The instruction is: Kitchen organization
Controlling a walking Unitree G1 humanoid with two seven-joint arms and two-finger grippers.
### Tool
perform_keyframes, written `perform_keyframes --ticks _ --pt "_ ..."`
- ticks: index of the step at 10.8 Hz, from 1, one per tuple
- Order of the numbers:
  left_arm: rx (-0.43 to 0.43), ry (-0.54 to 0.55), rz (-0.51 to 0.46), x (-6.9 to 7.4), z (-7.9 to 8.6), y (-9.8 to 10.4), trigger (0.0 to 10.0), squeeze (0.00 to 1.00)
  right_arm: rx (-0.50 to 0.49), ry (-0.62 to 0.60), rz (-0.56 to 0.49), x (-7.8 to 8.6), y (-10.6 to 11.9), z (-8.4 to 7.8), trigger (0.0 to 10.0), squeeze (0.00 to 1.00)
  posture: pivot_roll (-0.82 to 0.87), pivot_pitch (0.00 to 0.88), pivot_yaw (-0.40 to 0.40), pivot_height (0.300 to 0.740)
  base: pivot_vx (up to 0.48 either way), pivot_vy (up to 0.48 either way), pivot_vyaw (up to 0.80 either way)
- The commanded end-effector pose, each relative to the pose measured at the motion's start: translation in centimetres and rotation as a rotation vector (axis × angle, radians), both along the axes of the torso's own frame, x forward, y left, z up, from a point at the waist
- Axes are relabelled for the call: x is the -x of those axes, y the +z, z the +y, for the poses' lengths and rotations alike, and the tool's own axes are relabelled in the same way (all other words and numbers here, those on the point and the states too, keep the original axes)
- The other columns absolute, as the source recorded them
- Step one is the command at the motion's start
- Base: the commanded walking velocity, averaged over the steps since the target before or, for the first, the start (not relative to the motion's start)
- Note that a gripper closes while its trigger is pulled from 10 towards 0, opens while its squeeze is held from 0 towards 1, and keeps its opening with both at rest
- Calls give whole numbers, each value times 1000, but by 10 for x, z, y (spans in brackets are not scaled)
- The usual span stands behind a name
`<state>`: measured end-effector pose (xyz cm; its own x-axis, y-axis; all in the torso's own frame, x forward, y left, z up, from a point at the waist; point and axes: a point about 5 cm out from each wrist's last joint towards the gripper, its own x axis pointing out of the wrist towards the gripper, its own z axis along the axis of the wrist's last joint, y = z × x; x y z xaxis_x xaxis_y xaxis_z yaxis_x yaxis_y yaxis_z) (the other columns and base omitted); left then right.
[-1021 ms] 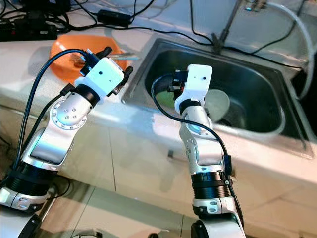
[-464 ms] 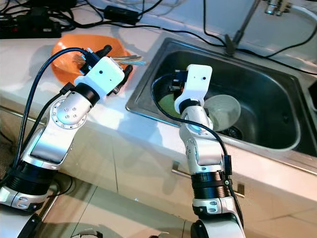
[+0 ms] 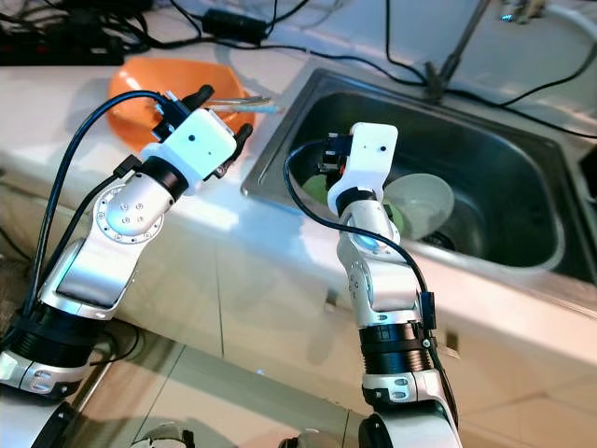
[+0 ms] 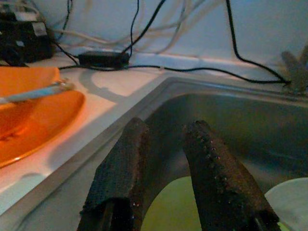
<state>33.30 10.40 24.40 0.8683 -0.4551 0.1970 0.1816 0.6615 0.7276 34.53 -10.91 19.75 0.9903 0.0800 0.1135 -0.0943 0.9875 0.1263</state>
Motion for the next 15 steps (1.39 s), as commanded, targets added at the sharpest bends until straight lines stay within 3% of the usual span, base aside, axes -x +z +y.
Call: perform_keyframes --ticks 1,9,15 --pt "-30 -13 -1 0 -2 -1 10000 0 3 -5 11 -1 -1 -2 10000 0 13 78 -124 719 0 0 0" --pt "-42 4 6 -2 0 -2 10000 0 1 -3 11 -1 -2 -2 10000 0 13 78 -123 719 0 0 0" --pt "-38 29 -3 -5 3 1 10000 0 0 0 10 -2 -1 0 10000 0 17 77 -123 719 366 0 0"
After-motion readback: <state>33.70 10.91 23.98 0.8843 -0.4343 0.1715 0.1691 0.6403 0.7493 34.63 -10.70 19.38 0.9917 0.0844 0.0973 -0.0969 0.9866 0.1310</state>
